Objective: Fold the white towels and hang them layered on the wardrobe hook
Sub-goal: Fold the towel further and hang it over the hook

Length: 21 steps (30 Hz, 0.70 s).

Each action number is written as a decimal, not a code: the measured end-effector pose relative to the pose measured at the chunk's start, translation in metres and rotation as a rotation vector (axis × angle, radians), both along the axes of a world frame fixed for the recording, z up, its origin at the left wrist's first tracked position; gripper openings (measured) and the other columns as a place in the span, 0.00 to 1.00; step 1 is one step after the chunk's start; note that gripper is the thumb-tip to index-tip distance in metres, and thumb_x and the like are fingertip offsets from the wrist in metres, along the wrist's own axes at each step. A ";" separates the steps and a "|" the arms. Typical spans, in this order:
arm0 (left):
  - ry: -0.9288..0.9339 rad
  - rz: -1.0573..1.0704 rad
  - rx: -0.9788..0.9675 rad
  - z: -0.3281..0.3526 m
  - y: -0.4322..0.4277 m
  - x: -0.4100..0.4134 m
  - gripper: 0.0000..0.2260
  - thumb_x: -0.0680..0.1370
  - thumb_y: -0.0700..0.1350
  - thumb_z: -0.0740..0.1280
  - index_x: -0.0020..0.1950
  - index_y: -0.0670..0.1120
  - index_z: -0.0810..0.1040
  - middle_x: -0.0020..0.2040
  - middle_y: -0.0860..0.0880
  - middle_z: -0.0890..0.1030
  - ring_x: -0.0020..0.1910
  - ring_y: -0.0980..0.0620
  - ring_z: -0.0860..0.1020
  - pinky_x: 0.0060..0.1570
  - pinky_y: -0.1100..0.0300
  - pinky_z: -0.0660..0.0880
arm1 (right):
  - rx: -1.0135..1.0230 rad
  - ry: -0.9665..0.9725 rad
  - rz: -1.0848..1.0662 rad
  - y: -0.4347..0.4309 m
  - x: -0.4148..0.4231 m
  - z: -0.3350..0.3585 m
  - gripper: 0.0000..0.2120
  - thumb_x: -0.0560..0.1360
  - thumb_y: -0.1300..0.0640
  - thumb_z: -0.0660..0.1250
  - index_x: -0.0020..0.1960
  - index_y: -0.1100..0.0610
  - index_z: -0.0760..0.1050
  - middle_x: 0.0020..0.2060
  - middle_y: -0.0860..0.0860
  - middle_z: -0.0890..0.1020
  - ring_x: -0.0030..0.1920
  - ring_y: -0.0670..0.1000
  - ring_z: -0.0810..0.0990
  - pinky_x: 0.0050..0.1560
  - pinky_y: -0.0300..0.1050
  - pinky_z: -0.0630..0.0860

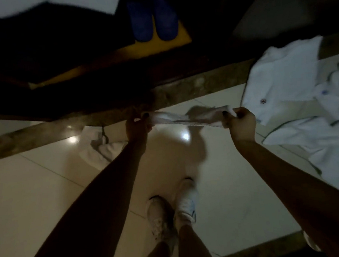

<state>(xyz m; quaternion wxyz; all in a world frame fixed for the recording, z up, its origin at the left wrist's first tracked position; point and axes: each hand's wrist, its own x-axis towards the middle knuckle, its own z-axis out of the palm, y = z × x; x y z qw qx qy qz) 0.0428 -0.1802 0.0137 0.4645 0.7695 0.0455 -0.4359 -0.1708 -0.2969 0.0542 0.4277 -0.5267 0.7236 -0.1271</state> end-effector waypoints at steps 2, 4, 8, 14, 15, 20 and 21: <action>-0.014 -0.019 -0.025 0.058 -0.007 0.004 0.08 0.82 0.38 0.62 0.60 0.42 0.71 0.47 0.46 0.76 0.38 0.54 0.76 0.33 0.65 0.75 | -0.041 -0.037 0.036 -0.003 0.003 0.062 0.08 0.78 0.60 0.67 0.43 0.65 0.77 0.34 0.55 0.77 0.33 0.47 0.74 0.37 0.38 0.70; -0.039 -0.122 0.005 0.113 -0.012 0.009 0.13 0.82 0.39 0.62 0.66 0.41 0.69 0.47 0.46 0.75 0.38 0.53 0.75 0.37 0.61 0.74 | -0.065 -0.089 0.070 -0.003 0.008 0.123 0.08 0.79 0.60 0.66 0.44 0.63 0.78 0.31 0.50 0.76 0.32 0.40 0.72 0.33 0.28 0.67; -0.149 -0.417 0.056 0.233 -0.026 0.024 0.09 0.78 0.36 0.67 0.57 0.34 0.76 0.36 0.48 0.75 0.36 0.47 0.76 0.31 0.64 0.71 | -0.069 -0.183 0.171 -0.002 0.026 0.244 0.06 0.81 0.62 0.63 0.47 0.58 0.78 0.32 0.42 0.75 0.34 0.39 0.72 0.35 0.28 0.67; -0.316 -0.810 -0.135 0.414 -0.040 0.036 0.24 0.77 0.29 0.63 0.72 0.36 0.63 0.57 0.41 0.72 0.56 0.46 0.72 0.54 0.63 0.71 | -0.179 -0.135 0.512 -0.014 0.053 0.423 0.12 0.82 0.63 0.60 0.59 0.66 0.79 0.51 0.60 0.80 0.50 0.55 0.79 0.46 0.40 0.70; -0.312 -0.897 -0.201 0.444 -0.045 0.036 0.26 0.78 0.27 0.61 0.74 0.36 0.61 0.57 0.42 0.71 0.56 0.47 0.71 0.50 0.67 0.71 | -0.215 -0.101 0.584 -0.016 0.055 0.451 0.12 0.82 0.62 0.59 0.56 0.67 0.79 0.50 0.62 0.80 0.50 0.57 0.79 0.47 0.44 0.71; -0.435 -1.137 -0.407 0.600 -0.073 0.037 0.26 0.80 0.31 0.61 0.76 0.49 0.64 0.73 0.43 0.66 0.70 0.50 0.66 0.60 0.61 0.70 | -0.434 0.000 0.802 -0.024 0.050 0.593 0.13 0.83 0.58 0.59 0.61 0.61 0.79 0.48 0.54 0.76 0.46 0.52 0.77 0.42 0.42 0.74; -0.453 -1.187 -0.424 0.627 -0.075 0.037 0.27 0.80 0.33 0.63 0.76 0.52 0.64 0.75 0.45 0.64 0.71 0.53 0.63 0.60 0.63 0.68 | -0.469 0.009 0.818 -0.024 0.048 0.620 0.13 0.82 0.59 0.60 0.64 0.59 0.78 0.48 0.51 0.75 0.46 0.49 0.76 0.40 0.37 0.72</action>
